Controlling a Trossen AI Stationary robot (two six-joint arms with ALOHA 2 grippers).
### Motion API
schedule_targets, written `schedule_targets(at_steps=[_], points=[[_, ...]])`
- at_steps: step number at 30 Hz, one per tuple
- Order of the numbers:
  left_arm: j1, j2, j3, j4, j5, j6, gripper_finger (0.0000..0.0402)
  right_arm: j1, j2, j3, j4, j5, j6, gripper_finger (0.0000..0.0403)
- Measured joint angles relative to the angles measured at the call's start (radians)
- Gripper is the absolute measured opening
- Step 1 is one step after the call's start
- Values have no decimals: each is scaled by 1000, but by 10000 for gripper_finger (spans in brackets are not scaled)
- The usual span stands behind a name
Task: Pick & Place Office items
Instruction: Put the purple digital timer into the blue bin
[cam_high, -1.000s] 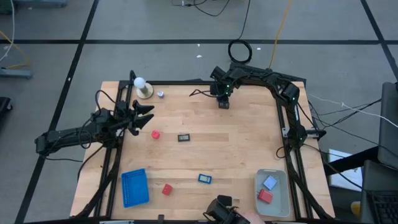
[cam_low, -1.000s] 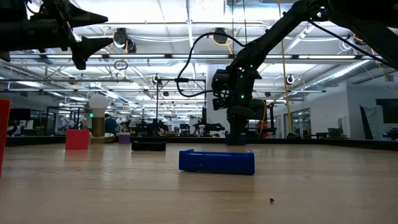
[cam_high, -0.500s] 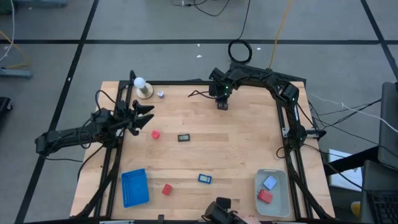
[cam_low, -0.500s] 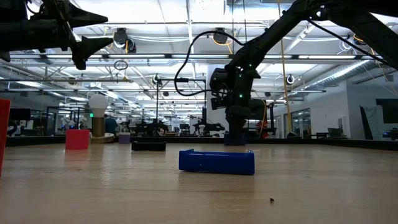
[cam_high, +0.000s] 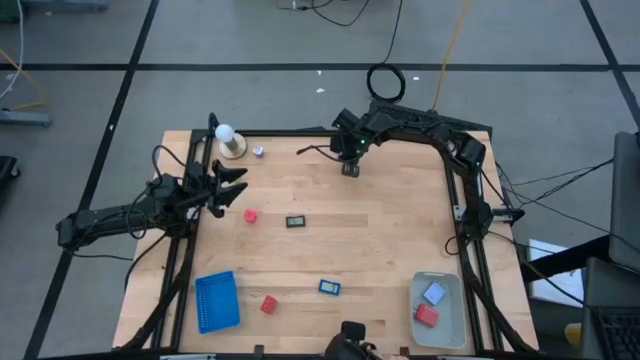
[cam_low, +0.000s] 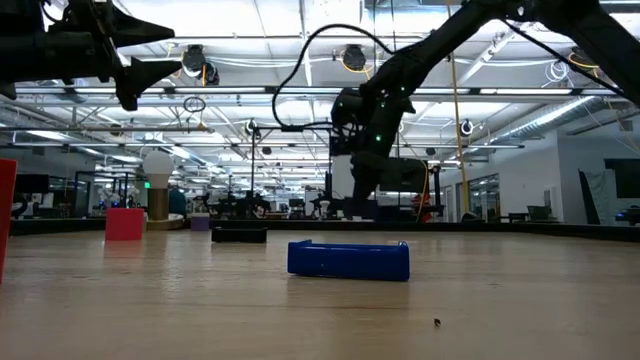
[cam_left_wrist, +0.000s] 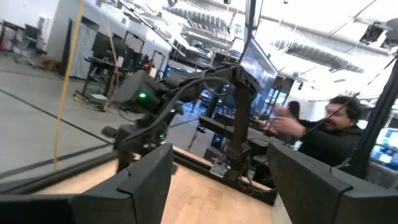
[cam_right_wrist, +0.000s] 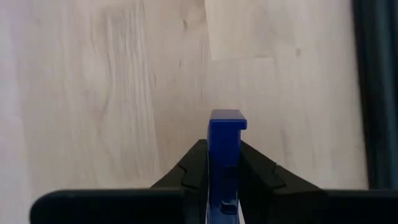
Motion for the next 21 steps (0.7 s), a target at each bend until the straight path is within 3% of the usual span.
schedule_targets(at_steps=[9, 21], points=[[0, 0, 0, -1, 0, 28, 260, 34, -133, 0, 84, -8, 50, 44], [0, 0, 0, -92, 1, 47, 260, 85, -204, 0, 304, -220, 239, 45]])
